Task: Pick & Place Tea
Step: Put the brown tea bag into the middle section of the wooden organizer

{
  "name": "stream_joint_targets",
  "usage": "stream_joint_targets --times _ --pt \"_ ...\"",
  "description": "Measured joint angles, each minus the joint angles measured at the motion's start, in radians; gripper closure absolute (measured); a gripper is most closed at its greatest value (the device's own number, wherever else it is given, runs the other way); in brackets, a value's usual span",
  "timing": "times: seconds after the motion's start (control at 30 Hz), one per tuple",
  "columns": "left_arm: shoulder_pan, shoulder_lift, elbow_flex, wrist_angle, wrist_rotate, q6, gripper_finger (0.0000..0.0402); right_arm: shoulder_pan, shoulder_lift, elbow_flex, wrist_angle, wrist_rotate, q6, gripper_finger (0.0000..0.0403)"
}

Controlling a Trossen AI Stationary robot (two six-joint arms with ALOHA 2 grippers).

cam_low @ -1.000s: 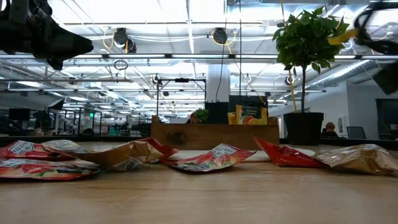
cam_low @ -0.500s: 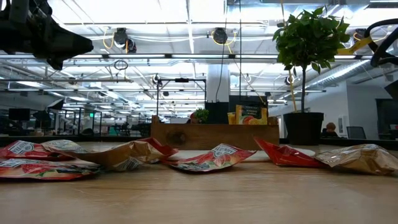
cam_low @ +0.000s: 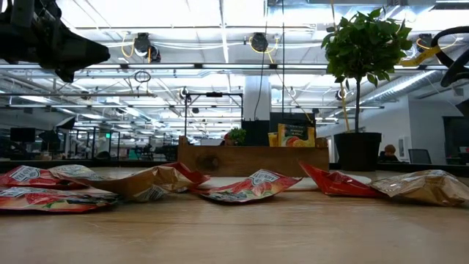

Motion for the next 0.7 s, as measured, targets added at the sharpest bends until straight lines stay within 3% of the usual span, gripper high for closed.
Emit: stream_joint_targets --times 0.17,0.43,0.57,0.7 --pt "0.000 0.000 0.000 0.000 0.000 0.000 0.0323 0.000 0.001 0.043 -0.044 0.006 -0.039 0.0391" --pt "0.000 0.000 0.000 0.001 0.000 0.000 0.0323 0.000 0.004 0.274 -0.272 0.179 -0.103 0.0392" --pt "0.000 0.000 0.000 0.001 0.000 0.000 0.0323 -0.001 0.002 0.370 -0.327 0.304 -0.138 0.0393" --pt "0.000 0.000 0.000 0.002 0.000 0.000 0.0323 -0.036 0.002 0.416 -0.295 0.507 -0.262 0.0393"
